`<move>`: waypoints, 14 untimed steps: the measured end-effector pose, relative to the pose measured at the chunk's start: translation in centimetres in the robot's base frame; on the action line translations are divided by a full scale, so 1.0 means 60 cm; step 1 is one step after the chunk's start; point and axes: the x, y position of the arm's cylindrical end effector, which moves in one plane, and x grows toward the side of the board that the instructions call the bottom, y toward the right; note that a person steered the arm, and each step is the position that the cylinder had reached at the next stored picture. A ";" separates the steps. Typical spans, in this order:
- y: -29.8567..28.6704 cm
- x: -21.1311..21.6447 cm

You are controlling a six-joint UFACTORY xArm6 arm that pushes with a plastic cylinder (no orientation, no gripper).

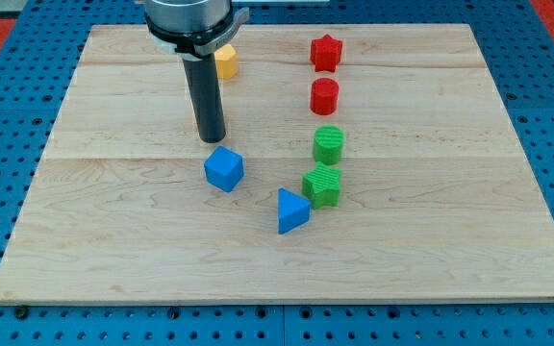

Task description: Push the blue cube below the yellow heart

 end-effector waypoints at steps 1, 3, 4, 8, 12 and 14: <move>0.000 0.000; -0.001 -0.011; 0.125 0.038; 0.110 0.168; 0.056 0.101; -0.006 0.067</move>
